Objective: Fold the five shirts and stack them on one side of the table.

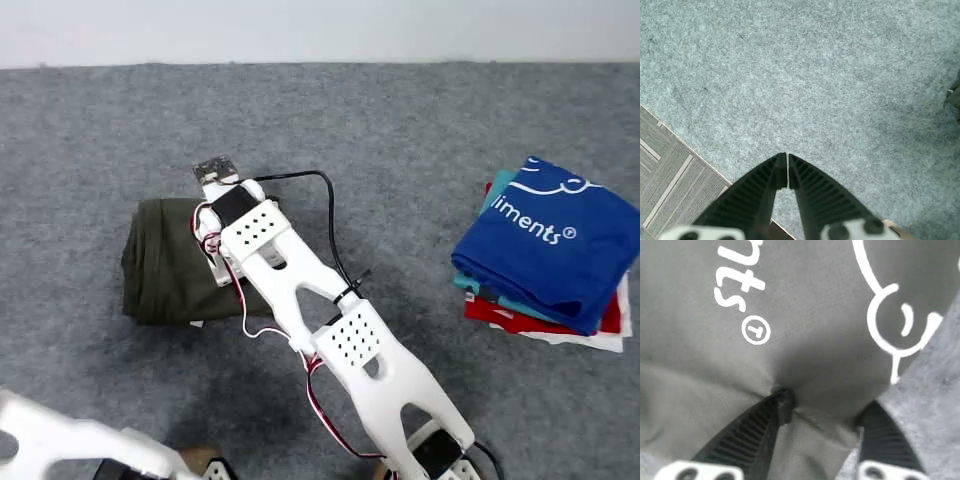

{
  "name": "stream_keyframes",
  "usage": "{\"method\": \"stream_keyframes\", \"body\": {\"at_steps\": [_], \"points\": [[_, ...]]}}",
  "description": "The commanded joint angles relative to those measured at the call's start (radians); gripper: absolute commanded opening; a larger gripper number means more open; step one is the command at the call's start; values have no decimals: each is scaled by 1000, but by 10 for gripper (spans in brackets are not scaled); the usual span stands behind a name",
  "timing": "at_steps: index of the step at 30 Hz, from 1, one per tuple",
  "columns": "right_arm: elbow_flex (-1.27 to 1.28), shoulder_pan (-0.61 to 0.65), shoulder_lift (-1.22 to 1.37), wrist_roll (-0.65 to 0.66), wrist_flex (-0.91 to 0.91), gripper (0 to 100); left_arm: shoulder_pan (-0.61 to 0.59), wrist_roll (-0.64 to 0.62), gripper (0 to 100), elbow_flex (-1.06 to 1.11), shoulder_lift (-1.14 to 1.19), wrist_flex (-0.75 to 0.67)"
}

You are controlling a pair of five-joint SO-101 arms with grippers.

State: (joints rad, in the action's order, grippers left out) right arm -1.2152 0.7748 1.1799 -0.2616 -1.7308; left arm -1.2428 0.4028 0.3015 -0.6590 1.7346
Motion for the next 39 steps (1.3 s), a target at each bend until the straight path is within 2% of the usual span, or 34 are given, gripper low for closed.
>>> {"method": "stream_keyframes", "body": {"at_steps": [1, 8, 11, 16, 26, 29, 32, 37, 39], "points": [[-2, -38, 27, 112, -42, 17, 0, 8, 16, -2, -26, 2], [6, -153, -25, 203, -67, 10, 0, 6, 16, -2, -26, 2], [60, -163, -97, 252, -67, 10, 0, 6, 16, -2, -26, 2], [311, -162, -272, 308, -67, 10, 0, 6, 16, -2, -26, 2], [887, -202, -688, 543, -62, 11, 0, 8, 16, -2, -26, 2], [971, -280, -743, 669, -53, 11, 0, 8, 16, -2, -26, 2], [985, -410, -740, 829, -1, 11, 0, 8, 16, -4, -28, 2], [919, -587, -685, 1238, 173, 10, 0, 8, 16, -4, -28, 3], [864, -602, -656, 1332, 225, 10, 2, 8, 16, -4, -28, 3]]}}
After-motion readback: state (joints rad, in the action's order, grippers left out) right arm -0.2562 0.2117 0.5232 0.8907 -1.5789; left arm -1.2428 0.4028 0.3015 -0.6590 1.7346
